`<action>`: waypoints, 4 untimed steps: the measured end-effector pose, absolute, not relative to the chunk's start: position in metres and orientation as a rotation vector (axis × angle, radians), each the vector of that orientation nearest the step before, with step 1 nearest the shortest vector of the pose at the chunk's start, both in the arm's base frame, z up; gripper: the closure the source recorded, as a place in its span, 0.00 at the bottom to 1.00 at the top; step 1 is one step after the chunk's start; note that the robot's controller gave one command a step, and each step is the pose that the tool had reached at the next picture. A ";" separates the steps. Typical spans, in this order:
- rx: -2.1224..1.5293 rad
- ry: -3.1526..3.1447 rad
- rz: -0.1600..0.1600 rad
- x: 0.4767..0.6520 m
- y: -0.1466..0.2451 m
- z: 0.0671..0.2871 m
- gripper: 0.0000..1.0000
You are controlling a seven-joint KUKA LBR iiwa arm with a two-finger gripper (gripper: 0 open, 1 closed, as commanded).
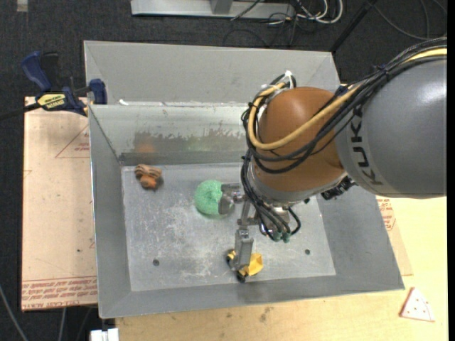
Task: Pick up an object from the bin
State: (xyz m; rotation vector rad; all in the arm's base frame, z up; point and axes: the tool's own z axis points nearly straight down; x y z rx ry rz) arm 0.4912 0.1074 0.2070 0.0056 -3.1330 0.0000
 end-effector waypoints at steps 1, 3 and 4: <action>0.001 -3.141 -0.002 0.493 0.107 0.211 0.00; 0.106 -3.147 -0.001 0.574 0.097 0.117 0.00; -0.015 -3.147 -0.005 0.585 0.089 0.085 1.00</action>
Offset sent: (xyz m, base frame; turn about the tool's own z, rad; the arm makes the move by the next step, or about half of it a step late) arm 0.0989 -0.0286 -0.0798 -0.0536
